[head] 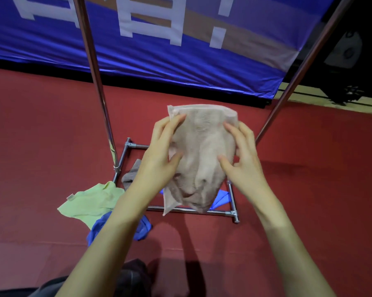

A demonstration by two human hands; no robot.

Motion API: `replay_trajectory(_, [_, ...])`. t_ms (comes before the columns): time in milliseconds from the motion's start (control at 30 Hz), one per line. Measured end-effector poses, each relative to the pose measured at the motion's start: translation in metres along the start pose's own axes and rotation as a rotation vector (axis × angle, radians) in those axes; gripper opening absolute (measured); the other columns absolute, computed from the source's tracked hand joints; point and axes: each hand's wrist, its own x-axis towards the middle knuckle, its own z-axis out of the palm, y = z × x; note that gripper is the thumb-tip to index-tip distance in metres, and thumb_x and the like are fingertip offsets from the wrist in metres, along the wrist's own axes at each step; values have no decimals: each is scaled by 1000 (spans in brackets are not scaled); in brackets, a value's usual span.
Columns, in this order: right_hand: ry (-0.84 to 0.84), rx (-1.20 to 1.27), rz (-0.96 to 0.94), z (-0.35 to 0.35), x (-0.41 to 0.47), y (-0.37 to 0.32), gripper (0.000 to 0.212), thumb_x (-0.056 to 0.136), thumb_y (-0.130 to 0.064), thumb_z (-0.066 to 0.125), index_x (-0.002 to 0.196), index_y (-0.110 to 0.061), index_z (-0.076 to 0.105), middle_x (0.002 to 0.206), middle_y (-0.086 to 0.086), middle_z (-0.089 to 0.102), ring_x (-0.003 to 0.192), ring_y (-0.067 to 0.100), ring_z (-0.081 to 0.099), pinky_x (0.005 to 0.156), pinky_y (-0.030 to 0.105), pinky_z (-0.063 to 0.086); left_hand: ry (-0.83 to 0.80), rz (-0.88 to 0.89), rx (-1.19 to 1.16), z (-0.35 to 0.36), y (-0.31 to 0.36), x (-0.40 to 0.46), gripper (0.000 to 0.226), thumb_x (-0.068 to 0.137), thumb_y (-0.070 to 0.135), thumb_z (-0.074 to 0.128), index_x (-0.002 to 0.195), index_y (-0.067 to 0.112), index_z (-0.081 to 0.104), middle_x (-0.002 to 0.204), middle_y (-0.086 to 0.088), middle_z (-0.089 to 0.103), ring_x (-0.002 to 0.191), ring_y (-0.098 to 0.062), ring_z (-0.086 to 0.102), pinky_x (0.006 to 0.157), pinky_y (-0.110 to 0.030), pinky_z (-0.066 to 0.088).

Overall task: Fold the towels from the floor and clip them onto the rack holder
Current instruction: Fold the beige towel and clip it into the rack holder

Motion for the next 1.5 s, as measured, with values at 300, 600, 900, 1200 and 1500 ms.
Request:
replay_trajectory(300, [-127,-84,-37,10,-3,7,90,70,10,59,146,-17,19,143,-10,8,127,-28,1,101,-4,10,8,-45,54,11,-1,-8,94,66,-15,56,144,24,21,130,15,18,119,2,35,87,-26,44])
replay_trajectory(600, [-84,147,27,21,-4,-18,66,81,0,48,141,-25,35,145,-5,24,123,-19,29,96,35,46,4,-28,-189,25,24,-9,72,80,-12,50,138,27,31,123,19,30,106,19,40,67,-22,54])
replay_trajectory(900, [-7,369,127,30,-9,-35,45,87,6,43,123,-14,59,127,-8,52,118,-6,49,101,26,44,165,-167,-312,29,21,-8,52,85,-7,49,127,22,55,117,14,58,109,-2,55,99,-29,45])
replay_trajectory(1200, [95,420,175,34,-9,-45,40,84,0,59,104,-34,61,103,-11,66,81,4,61,73,18,48,248,-278,-423,26,27,-8,62,81,-8,52,130,30,49,87,4,70,86,-8,66,86,-27,51])
replay_trajectory(1500, [74,454,241,36,-15,-45,34,84,-1,45,105,-27,52,105,-21,68,98,11,65,87,44,51,251,-394,-632,26,34,-6,32,86,-4,58,110,16,63,103,1,70,96,-4,66,85,-21,51])
